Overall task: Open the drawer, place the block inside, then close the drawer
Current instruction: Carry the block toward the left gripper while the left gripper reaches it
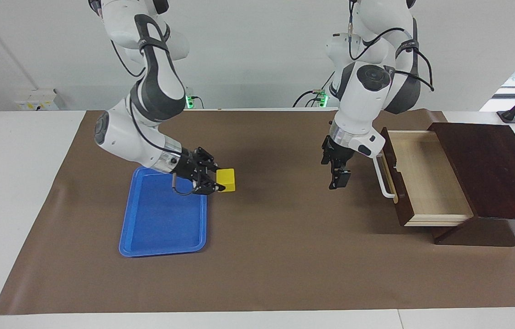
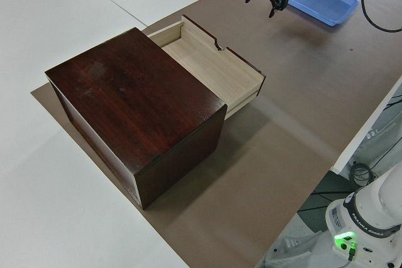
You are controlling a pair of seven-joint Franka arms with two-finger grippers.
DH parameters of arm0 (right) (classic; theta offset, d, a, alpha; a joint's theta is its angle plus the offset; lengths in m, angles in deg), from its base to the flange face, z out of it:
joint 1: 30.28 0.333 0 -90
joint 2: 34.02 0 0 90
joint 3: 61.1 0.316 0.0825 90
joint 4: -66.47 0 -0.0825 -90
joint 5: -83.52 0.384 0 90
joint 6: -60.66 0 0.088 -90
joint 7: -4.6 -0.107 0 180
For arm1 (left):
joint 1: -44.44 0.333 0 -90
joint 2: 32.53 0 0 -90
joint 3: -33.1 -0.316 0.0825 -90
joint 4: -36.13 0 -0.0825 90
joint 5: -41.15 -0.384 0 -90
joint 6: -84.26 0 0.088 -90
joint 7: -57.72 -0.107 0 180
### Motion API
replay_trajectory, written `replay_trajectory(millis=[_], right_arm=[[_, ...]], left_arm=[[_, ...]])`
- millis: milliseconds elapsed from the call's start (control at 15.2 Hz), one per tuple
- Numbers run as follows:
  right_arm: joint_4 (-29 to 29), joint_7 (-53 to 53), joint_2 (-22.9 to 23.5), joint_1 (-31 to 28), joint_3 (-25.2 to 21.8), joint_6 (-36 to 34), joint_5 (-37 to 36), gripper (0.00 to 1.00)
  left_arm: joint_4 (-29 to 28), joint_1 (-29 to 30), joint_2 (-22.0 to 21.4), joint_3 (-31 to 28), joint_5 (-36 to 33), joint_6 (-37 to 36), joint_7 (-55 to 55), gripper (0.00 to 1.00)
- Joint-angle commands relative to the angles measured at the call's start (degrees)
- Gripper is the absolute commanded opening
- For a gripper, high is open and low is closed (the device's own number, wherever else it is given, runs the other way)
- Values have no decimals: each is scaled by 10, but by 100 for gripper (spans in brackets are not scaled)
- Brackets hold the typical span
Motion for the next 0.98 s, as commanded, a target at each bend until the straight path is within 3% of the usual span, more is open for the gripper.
replay_trajectory(millis=[0, 328, 919], right_arm=[[-2, -46, 5, 48, 0, 49, 7, 0], [-2, -80, 6, 110, 0, 90, 7, 0], [-2, -83, 6, 115, 0, 96, 7, 0]], left_arm=[[-19, -15, 3, -4, 42, 50, 14, 100], [-54, -74, 2, -4, 61, 121, 38, 100], [-55, -105, 5, -4, 73, 145, 70, 100]])
